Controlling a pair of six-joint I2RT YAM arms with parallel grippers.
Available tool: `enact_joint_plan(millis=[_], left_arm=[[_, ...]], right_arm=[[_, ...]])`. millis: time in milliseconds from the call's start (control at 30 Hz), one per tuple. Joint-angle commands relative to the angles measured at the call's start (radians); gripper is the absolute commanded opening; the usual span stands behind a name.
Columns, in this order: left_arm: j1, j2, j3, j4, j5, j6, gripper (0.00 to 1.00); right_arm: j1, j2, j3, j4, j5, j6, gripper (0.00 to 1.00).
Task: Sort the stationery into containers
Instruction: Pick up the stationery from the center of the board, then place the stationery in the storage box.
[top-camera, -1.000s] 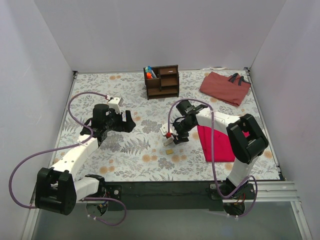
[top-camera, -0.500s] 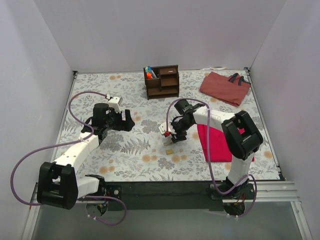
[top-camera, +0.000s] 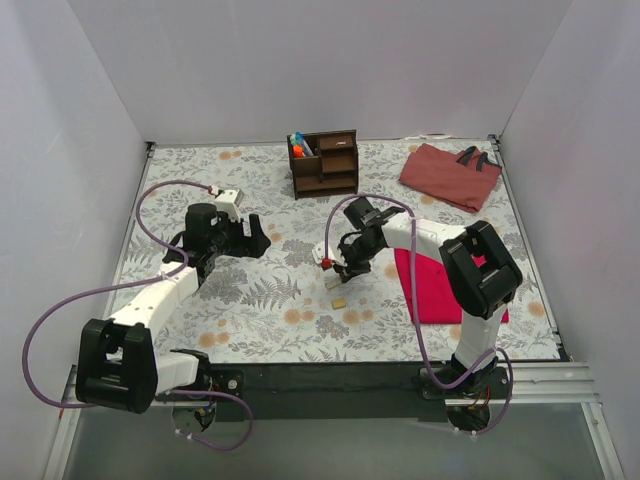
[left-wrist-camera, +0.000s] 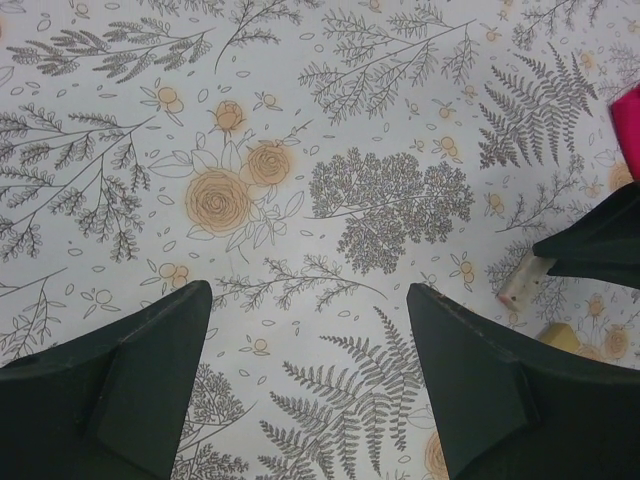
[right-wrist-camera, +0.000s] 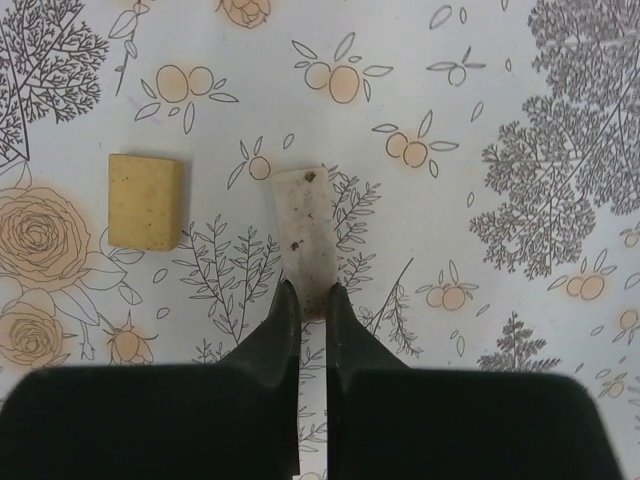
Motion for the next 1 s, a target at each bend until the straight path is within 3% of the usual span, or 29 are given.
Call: enact_joint_plan(millis=[0, 200, 467, 767, 967], left_arm=[[0.005, 0.010, 0.051, 0.059, 0.028, -0.023, 0.79], [0.006, 0.076, 0.118, 0.068, 0.042, -0.046, 0.79], [0.015, 0.140, 0.161, 0.079, 0.013, -0.071, 0.79], [0.044, 0.100, 0.132, 0.074, -0.010, -0.077, 0.79], [0.049, 0.063, 0.109, 0.074, -0.020, -0.068, 0.79]], right_arm=[[-0.014, -0.046, 0.080, -0.008, 0.035, 0.224, 0.01], [-0.101, -0.098, 0.116, 0.157, 0.085, 0.729, 0.01], [-0.193, -0.058, 0.213, 0.298, 0.197, 1.156, 0.01], [-0.238, 0.129, 0.483, 0.323, 0.398, 1.397, 0.01], [-0.241, 0.209, 0.568, 0.276, 0.513, 1.476, 0.01]])
